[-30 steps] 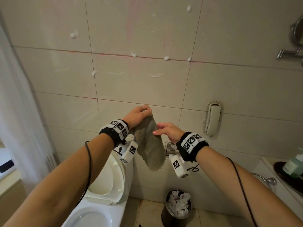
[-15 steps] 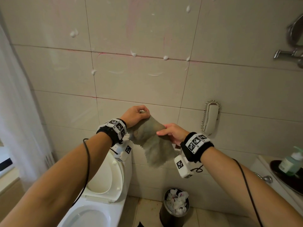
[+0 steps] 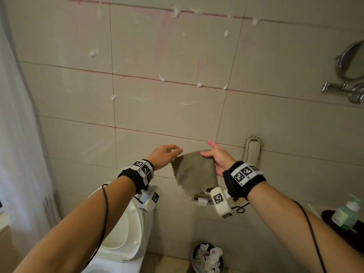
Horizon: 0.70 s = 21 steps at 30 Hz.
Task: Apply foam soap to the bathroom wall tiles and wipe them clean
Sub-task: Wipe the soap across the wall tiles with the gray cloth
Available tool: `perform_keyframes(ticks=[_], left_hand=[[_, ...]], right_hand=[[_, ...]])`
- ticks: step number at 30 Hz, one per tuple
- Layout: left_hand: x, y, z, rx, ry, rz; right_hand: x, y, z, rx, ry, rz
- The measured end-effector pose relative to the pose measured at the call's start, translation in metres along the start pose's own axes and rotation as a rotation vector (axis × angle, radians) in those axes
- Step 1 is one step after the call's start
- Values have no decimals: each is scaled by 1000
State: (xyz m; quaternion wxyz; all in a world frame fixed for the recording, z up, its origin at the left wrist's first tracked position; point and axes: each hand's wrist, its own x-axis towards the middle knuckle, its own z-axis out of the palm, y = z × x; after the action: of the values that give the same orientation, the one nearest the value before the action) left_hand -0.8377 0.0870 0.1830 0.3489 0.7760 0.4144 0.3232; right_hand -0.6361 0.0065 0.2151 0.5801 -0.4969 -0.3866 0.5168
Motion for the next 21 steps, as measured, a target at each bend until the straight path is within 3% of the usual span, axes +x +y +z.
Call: perform_keyframes(ticks=[5, 10, 17, 21], left_hand=[[-4, 15, 4, -95, -174, 58], [5, 25, 3, -76, -167, 45], [20, 42, 4, -46, -228, 36], [31, 56, 6, -113, -262, 37]], right_hand=[[-3, -5, -1, -33, -85, -37], [-3, -7, -1, -213, -68, -115], [2, -23, -17, -612, 53, -217], [18, -28, -26, -792, 251, -322]])
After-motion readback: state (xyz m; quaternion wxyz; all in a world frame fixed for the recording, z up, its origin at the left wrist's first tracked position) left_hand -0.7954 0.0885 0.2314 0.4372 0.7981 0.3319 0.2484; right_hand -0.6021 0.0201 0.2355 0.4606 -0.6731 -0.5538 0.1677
